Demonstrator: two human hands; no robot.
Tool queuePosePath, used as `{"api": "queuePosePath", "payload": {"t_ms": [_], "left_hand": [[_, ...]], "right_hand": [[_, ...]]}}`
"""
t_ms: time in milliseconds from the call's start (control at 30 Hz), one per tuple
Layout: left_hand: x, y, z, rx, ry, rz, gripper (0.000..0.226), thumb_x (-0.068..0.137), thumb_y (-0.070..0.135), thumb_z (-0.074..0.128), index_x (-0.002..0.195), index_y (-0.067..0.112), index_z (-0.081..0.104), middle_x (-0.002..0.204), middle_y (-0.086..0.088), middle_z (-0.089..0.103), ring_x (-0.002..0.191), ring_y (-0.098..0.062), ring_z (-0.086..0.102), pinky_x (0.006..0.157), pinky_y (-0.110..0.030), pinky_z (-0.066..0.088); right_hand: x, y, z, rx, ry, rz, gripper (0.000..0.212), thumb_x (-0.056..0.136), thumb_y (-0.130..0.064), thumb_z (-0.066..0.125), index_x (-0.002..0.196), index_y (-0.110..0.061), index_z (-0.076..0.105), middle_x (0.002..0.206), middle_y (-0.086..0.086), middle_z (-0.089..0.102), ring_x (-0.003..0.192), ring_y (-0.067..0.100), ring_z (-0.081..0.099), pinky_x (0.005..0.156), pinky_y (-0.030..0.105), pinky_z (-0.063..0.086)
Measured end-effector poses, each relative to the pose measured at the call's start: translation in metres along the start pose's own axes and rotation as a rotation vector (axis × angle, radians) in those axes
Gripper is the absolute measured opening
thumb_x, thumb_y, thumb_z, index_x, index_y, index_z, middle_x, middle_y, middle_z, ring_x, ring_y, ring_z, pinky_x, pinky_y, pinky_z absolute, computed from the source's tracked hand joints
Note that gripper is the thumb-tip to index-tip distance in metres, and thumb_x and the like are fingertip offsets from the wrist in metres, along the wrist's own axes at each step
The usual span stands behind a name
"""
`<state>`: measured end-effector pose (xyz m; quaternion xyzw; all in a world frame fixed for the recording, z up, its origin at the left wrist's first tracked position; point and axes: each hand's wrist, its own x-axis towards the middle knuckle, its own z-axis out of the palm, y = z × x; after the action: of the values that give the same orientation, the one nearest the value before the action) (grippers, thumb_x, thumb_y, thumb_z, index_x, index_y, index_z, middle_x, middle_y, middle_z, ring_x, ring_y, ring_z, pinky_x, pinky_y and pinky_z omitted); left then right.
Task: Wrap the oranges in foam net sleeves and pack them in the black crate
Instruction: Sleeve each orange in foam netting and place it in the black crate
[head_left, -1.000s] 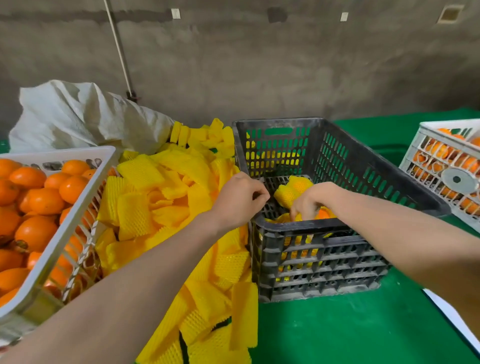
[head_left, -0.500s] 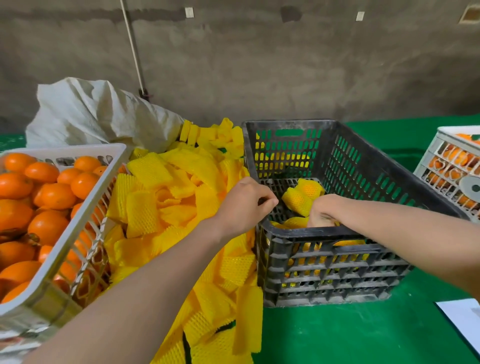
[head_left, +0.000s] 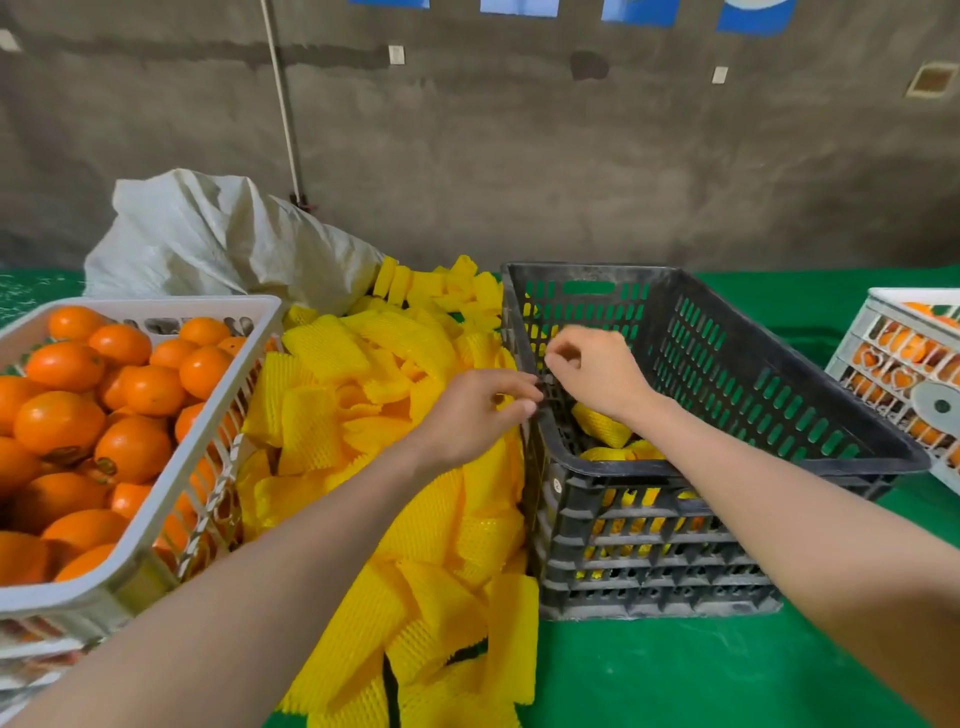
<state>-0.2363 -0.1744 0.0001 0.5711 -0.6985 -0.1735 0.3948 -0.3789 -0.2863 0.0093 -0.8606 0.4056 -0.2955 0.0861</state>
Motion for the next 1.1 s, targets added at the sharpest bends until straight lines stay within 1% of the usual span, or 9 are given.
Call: {"api": "queuePosePath", "payload": {"t_ms": [67,133,333,500,667,800,933,1033,1100], "left_hand": [[-0.004,-0.008,-0.027,-0.150,0.088,-0.108,0.017,0.092,0.009,0.059,0.104,0.002,0.069,0.107,-0.010,0.068,0.095,-0.016,0.063,0.080,-0.020,0.048],[-0.012,-0.019,-0.057,-0.264,0.179,-0.203,0.016,0.093,0.009,0.058,0.102,0.002,0.068,0.095,-0.007,0.069,0.079,-0.014,0.064,0.068,-0.020,0.049],[-0.058,-0.060,-0.120,-0.352,0.366,-0.384,0.013,0.096,0.015,0.055,0.090,0.018,0.066,0.087,-0.001,0.070,0.074,-0.011,0.066,0.068,-0.024,0.052],[-0.111,-0.086,-0.157,-0.296,0.441,-0.466,0.012,0.095,0.016,0.057,0.094,0.012,0.068,0.086,-0.001,0.071,0.075,-0.012,0.067,0.067,-0.023,0.053],[-0.143,-0.106,-0.195,-0.185,0.594,-0.524,0.014,0.093,0.013,0.059,0.082,0.016,0.067,0.086,-0.006,0.070,0.080,-0.015,0.066,0.070,-0.027,0.052],[-0.147,-0.134,-0.222,-0.008,0.651,-0.608,0.018,0.092,0.010,0.060,0.109,0.008,0.065,0.112,-0.011,0.066,0.107,-0.024,0.061,0.087,-0.034,0.050],[-0.132,-0.167,-0.247,0.454,0.589,-0.864,0.049,0.085,0.009,0.061,0.132,0.008,0.046,0.141,-0.020,0.039,0.129,-0.039,0.036,0.102,-0.051,0.037],[-0.123,-0.183,-0.253,0.457,0.551,-1.054,0.059,0.083,0.009,0.061,0.136,0.006,0.034,0.148,-0.022,0.020,0.135,-0.044,0.020,0.107,-0.053,0.027],[-0.124,-0.195,-0.253,0.417,0.512,-1.135,0.060,0.084,0.008,0.061,0.137,0.007,0.032,0.151,-0.023,0.013,0.138,-0.046,0.015,0.110,-0.054,0.024]], "right_hand": [[-0.004,-0.036,0.001,0.196,0.184,-0.058,0.011,0.087,-0.012,0.059,0.085,-0.007,0.069,0.085,0.004,0.069,0.075,0.013,0.058,0.072,0.024,0.044],[-0.008,-0.071,0.008,0.260,0.198,-0.156,0.009,0.086,-0.011,0.060,0.083,-0.008,0.069,0.082,0.005,0.069,0.075,0.014,0.059,0.070,0.024,0.043],[-0.018,-0.121,0.092,-0.133,-0.537,-0.163,0.040,0.089,-0.024,0.060,0.122,-0.002,0.053,0.127,0.019,0.055,0.119,0.031,0.049,0.093,0.033,0.038],[-0.032,-0.113,0.148,-0.361,-0.736,0.034,0.053,0.087,-0.031,0.062,0.128,-0.003,0.046,0.135,0.018,0.048,0.125,0.032,0.046,0.098,0.036,0.041],[-0.018,-0.114,0.155,-0.410,-0.563,0.063,0.032,0.086,-0.016,0.058,0.117,-0.007,0.060,0.125,0.015,0.057,0.116,0.029,0.056,0.090,0.035,0.046],[-0.001,-0.135,0.144,-0.427,-0.375,-0.089,0.018,0.086,-0.015,0.054,0.101,-0.018,0.063,0.115,0.010,0.059,0.112,0.026,0.054,0.087,0.033,0.041],[0.008,-0.167,0.120,-0.285,-0.317,-0.177,0.017,0.082,-0.017,0.055,0.084,-0.026,0.040,0.086,0.007,0.063,0.092,0.030,0.059,0.077,0.033,0.034],[0.011,-0.191,0.104,-0.124,-0.264,-0.203,0.019,0.082,-0.014,0.058,0.083,-0.020,0.041,0.070,0.000,0.053,0.065,0.026,0.049,0.078,0.030,0.029],[0.011,-0.207,0.096,0.008,-0.276,-0.219,0.020,0.081,-0.007,0.059,0.082,-0.018,0.042,0.069,-0.003,0.049,0.063,0.022,0.043,0.072,0.029,0.027]]}}
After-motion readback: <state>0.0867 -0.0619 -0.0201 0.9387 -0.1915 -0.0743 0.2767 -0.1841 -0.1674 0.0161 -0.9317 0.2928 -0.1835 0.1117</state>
